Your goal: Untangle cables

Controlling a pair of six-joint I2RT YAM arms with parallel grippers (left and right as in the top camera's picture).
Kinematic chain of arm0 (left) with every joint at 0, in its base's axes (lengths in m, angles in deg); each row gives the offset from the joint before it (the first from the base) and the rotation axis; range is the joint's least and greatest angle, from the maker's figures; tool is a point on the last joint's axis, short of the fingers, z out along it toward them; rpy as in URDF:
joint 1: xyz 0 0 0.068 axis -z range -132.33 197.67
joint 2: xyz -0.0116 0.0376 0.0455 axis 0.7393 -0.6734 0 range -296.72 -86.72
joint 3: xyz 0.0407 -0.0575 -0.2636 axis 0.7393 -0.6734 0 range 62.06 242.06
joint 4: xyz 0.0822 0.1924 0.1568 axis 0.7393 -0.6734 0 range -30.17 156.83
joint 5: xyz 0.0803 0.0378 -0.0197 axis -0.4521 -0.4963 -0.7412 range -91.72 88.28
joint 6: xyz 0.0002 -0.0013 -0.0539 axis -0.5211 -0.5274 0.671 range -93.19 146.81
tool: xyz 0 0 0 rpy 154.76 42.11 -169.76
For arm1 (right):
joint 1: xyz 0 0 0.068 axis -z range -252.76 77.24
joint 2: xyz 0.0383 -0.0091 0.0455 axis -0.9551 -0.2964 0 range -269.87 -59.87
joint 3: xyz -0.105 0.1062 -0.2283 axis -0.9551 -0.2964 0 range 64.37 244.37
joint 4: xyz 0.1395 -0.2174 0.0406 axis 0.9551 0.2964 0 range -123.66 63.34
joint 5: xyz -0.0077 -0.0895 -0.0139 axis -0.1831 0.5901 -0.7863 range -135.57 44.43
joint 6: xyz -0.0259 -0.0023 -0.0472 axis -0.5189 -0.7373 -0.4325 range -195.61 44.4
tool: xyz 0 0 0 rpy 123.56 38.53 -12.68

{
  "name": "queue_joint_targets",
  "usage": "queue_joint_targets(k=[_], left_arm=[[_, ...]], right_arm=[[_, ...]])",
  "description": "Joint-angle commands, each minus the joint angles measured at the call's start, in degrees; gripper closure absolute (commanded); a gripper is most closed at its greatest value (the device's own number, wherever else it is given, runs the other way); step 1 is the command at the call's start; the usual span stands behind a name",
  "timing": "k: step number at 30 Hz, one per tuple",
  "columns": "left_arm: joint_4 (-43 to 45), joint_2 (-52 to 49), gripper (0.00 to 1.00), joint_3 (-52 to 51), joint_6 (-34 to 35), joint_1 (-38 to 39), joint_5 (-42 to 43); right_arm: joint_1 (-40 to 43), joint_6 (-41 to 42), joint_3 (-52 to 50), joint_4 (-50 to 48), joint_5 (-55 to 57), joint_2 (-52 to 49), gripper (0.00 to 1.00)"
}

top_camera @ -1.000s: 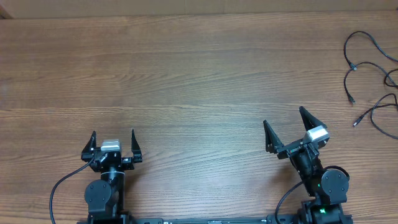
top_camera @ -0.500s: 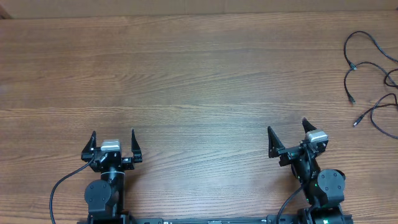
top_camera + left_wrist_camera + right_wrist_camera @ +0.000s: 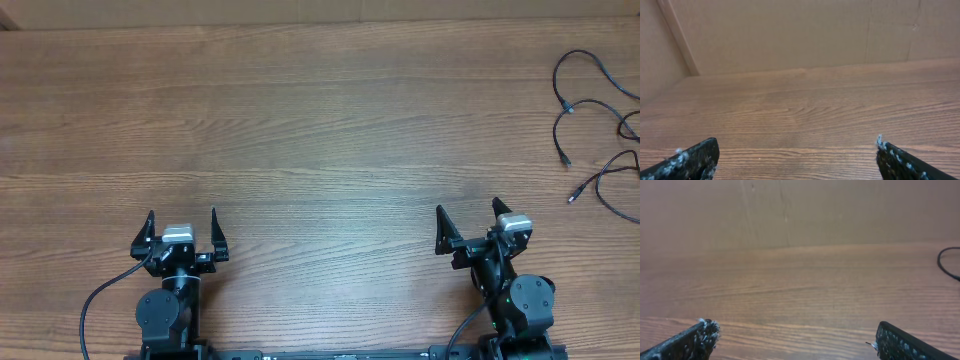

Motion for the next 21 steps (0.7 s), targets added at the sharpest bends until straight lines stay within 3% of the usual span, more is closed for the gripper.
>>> queue_joint_targets(k=[1, 21], left_arm=[[0.1, 0.6, 0.00, -0.2, 0.8, 0.7, -0.6], [0.1, 0.6, 0.00, -0.2, 0.8, 0.7, -0.6]], right_arm=[[0.2, 0.4, -0.6, -0.3, 0.9, 3.5, 0.00], [0.2, 0.4, -0.6, -0.3, 0.9, 4.5, 0.00]])
